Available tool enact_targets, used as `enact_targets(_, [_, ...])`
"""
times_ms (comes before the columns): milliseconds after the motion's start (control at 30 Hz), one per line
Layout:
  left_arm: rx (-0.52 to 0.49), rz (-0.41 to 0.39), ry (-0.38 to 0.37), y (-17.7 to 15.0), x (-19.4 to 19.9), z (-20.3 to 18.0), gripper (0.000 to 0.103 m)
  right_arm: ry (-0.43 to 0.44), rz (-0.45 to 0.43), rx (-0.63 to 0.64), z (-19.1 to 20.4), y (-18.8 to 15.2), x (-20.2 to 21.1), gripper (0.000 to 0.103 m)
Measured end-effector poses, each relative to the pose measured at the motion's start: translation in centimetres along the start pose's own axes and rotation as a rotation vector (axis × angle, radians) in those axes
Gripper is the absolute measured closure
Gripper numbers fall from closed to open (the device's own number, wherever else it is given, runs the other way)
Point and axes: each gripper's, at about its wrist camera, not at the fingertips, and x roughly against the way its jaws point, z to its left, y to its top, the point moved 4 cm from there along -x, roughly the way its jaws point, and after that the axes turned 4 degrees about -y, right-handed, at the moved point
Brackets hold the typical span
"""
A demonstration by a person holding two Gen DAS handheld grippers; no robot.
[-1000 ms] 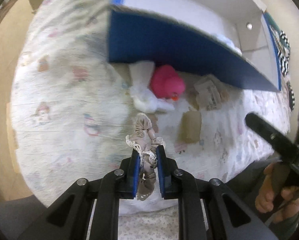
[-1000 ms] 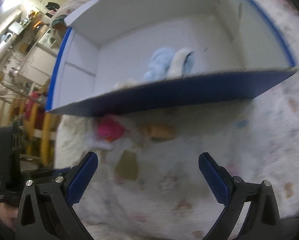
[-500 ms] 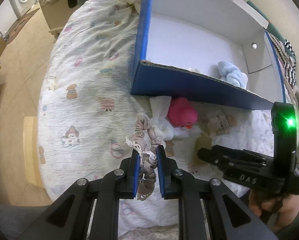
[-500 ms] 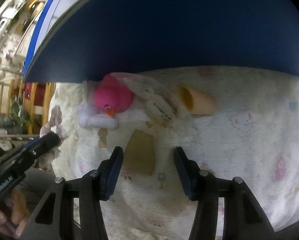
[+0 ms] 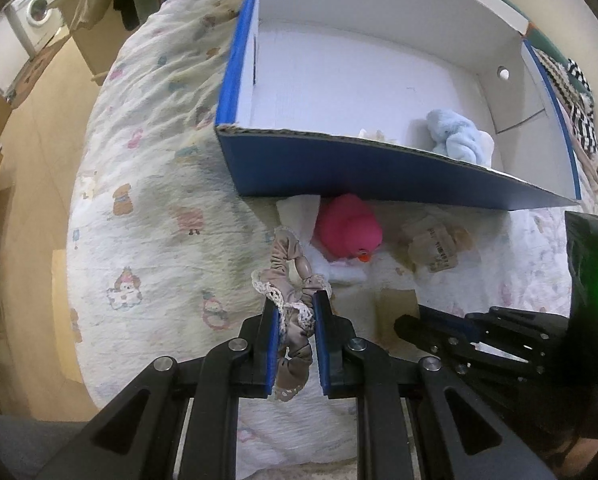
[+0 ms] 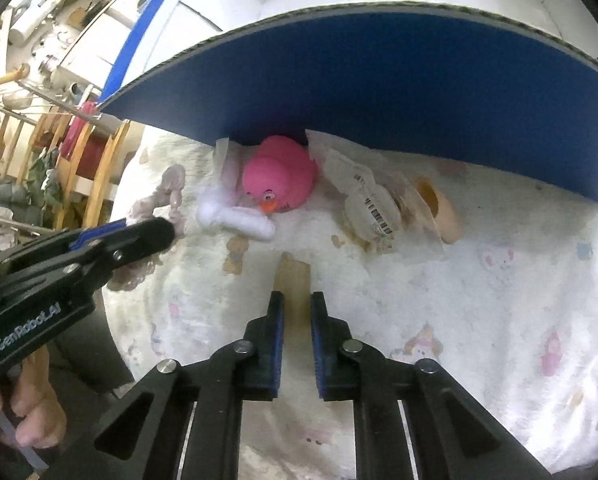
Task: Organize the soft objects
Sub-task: 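Carry the hair tie and tan sponge over the box with both tools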
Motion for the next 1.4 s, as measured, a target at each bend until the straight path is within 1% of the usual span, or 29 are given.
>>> enact_targets(167, [-0.014, -0.004, 0.021, -0.2, -0.1, -0.1, 0.088, 0.018, -0.043, -0.01, 0.2, 0.0, 1.0, 0.089])
enact_targets(367, [-0.02, -0.058, 0.045, 0.1, 1.0, -0.2, 0.088, 0.039, -0.087, -0.017, -1.2, 0.3, 3.1, 0.089])
enact_targets(467, [-0.023, -0.078, 0.028, 0.0, 1.9, -0.2, 0.089, 0.048, -0.096, -0.007, -1.2, 0.2, 3.5, 0.089])
enact_targets(567, [-0.034, -0.1, 0.036, -0.2, 2.7, -0.3, 0.088, 0.051, -0.103, 0.004, -1.9, -0.3, 4.2, 0.089])
enact_targets(633, [-0.038, -0.109, 0.042, -0.3, 3.1, -0.2, 0.088, 0.049, -0.112, 0.007, -1.5, -0.4, 4.2, 0.089])
enact_targets(900, [-0.029, -0.124, 0.057, -0.3, 3.5, 0.0, 0.088, 0.045, -0.157, 0.007, -1.8, -0.7, 5.8, 0.089])
enact_targets(1000, [-0.033, -0.151, 0.061, -0.4, 4.2, -0.1, 0.089, 0.04, -0.192, 0.003, -2.1, -0.9, 7.0, 0.09])
enact_targets(1100, [-0.052, -0.189, 0.037, -0.7, 5.4, -0.8, 0.089, 0.014, -0.25, 0.006, -2.3, -1.0, 8.5, 0.09])
enact_targets(1200, [-0.077, -0.231, 0.041, -0.9, 6.4, -1.5, 0.088, 0.012, -0.297, -0.001, -2.4, -0.9, 9.9, 0.09])
enact_targets(1333, [-0.08, -0.282, 0.051, -0.4, 7.6, -1.7, 0.088, -0.003, -0.373, 0.0, -2.1, -0.8, 12.2, 0.09])
enact_targets(1400, [-0.077, -0.299, 0.054, -0.2, 8.2, -1.8, 0.088, 0.009, -0.411, -0.015, -2.2, -0.6, 13.5, 0.09])
